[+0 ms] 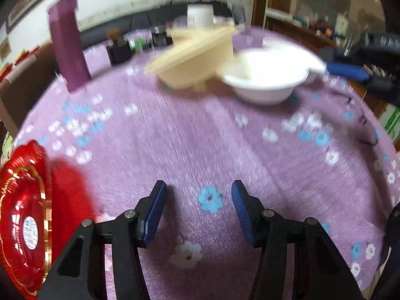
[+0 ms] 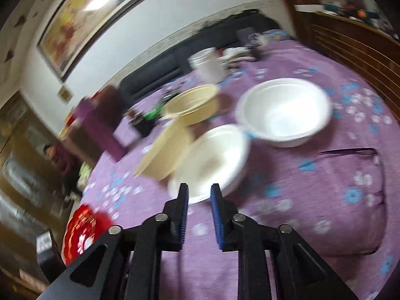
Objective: Organize plates and bowls
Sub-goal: 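Move both grippers to the white foam bowl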
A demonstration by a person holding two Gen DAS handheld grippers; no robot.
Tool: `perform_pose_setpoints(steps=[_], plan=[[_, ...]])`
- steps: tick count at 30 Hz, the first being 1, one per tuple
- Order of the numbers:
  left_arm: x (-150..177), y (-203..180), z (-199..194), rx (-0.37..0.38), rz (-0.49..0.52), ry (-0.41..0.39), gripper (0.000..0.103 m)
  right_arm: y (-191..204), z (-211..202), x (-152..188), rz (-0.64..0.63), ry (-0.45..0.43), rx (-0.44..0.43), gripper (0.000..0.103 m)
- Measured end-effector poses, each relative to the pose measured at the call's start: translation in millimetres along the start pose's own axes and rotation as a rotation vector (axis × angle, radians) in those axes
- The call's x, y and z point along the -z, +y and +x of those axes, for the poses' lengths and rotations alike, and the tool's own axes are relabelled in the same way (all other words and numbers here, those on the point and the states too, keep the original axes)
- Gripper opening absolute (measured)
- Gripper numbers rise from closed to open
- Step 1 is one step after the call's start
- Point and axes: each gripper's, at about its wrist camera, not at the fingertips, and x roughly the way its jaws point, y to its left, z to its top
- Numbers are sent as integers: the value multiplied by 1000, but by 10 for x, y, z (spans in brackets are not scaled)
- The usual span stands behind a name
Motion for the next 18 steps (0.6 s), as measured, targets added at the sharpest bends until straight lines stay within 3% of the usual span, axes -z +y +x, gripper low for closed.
perform_pose_setpoints(steps=[2, 4, 9, 12, 14, 18], plan=[[-15, 7, -15, 24, -15, -21, 65, -121, 42, -77, 29, -3, 17, 30], [-41, 17, 65, 32, -31, 9, 71, -189, 100, -141, 46, -1, 13, 31], [-98, -9, 99, -3, -42, 9, 72, -271, 330, -217, 67, 3, 23, 31], [-154, 106, 116, 46, -103, -10, 72, -300, 530, -180, 78, 35, -1, 30], [-166, 197, 114, 101, -155, -28, 72, -310, 572, -148, 78, 51, -4, 13], [-153, 309, 67, 162, -219, -74, 72, -274, 461, -60, 47, 54, -24, 11]])
